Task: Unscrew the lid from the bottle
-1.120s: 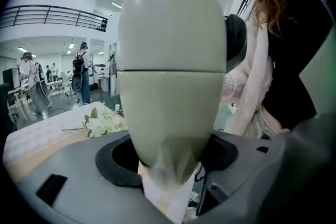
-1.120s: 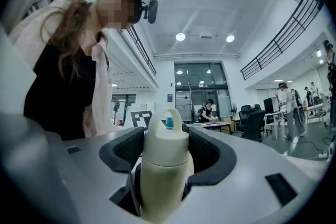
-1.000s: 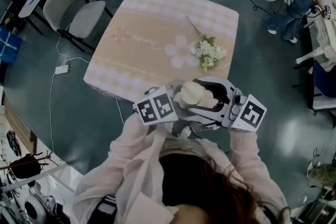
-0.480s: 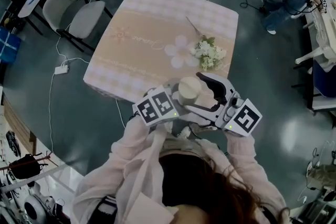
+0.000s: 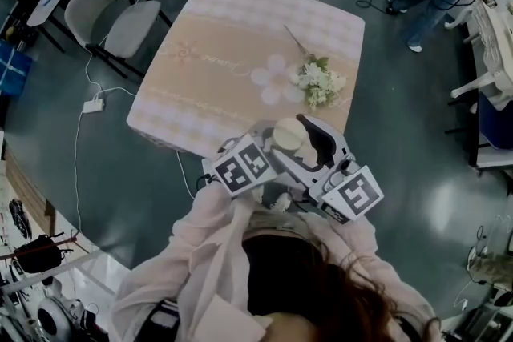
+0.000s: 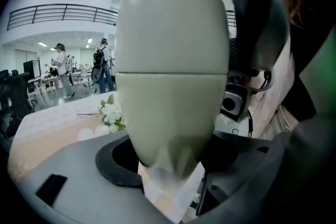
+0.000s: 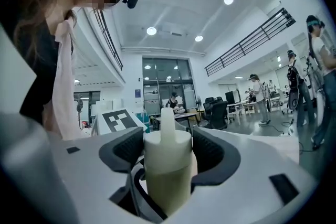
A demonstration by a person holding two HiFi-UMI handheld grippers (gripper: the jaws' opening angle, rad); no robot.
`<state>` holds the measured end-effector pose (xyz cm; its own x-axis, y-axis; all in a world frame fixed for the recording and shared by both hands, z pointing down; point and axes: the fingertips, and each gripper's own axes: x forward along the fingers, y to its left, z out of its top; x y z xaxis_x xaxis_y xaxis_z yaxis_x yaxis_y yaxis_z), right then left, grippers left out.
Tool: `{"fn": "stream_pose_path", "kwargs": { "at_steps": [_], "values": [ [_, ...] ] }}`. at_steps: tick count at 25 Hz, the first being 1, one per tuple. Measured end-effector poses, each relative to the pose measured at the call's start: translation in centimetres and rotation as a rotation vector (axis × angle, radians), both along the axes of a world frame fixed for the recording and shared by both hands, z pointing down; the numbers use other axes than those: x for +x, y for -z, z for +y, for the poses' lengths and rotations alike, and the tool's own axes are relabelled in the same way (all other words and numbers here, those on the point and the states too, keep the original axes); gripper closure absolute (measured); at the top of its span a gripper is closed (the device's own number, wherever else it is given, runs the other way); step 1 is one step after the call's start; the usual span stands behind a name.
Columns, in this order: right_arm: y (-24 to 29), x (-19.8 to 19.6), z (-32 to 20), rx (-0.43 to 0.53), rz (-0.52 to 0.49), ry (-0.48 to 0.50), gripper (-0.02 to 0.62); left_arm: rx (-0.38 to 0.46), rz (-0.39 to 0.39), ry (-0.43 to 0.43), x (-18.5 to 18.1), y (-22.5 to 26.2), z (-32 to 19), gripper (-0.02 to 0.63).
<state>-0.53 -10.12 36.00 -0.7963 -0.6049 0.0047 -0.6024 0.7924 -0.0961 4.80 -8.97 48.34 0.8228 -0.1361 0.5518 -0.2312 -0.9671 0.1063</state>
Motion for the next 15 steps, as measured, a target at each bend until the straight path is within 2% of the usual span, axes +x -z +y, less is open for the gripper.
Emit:
{"fn": "stream_pose_path", "kwargs": {
  "at_steps": [3, 8, 15],
  "values": [
    [-0.1, 0.1, -0.2, 0.005, 0.016, -0.007, 0.299, -0.001, -0.005, 0.0, 0.0, -0.1, 0.0, 0.29],
    [0.1, 0.4, -0.1, 0.0, -0.017, 0.062, 0.301, 0.009, -0.002, -0.03, -0.2, 0.2, 0.2, 0.29],
    [0.4, 1.0, 0.9, -0.019, -0.071, 0.292, 0.301, -0.005, 0.022, -0.138, 0.0, 0.6, 1.5, 0.29]
  ]
}}
